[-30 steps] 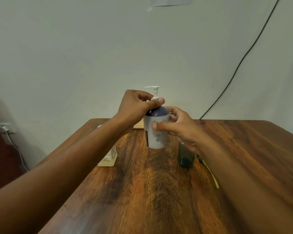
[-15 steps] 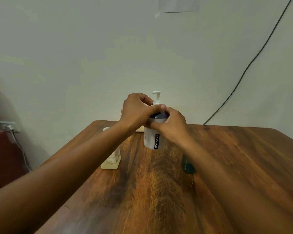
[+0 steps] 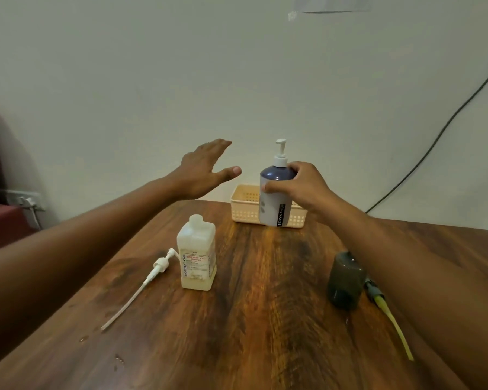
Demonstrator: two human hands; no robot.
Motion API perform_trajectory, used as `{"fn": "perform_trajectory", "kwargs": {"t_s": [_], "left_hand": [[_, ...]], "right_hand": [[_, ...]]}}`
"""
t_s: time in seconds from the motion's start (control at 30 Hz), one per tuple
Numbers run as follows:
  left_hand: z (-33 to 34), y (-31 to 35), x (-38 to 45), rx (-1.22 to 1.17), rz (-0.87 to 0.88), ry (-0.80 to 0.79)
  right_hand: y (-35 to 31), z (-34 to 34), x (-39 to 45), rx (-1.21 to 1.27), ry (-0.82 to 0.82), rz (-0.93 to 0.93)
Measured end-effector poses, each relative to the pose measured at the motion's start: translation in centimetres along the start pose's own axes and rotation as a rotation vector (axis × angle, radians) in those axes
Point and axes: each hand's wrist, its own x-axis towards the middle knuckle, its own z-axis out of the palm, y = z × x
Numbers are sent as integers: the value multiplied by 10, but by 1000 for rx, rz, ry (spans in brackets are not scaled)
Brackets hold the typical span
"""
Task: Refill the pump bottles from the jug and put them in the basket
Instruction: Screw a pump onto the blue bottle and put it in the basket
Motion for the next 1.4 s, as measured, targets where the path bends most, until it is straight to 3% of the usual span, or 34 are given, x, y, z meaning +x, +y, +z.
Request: {"fn": "perform_trajectory", "kwargs": {"t_s": [0.27, 0.7, 1.03, 1.4], "left_hand": [[43, -70, 36, 195, 71, -25], [126, -156, 76, 225, 44, -83], [155, -174, 91, 186, 9, -123], [162, -176, 84, 188, -11, -153]], "right_hand": [[23, 31, 85, -16, -19, 23], [90, 82, 199, -89, -25, 2], [136, 127, 248, -184, -7, 108], [153, 152, 260, -281, -29, 73]]}}
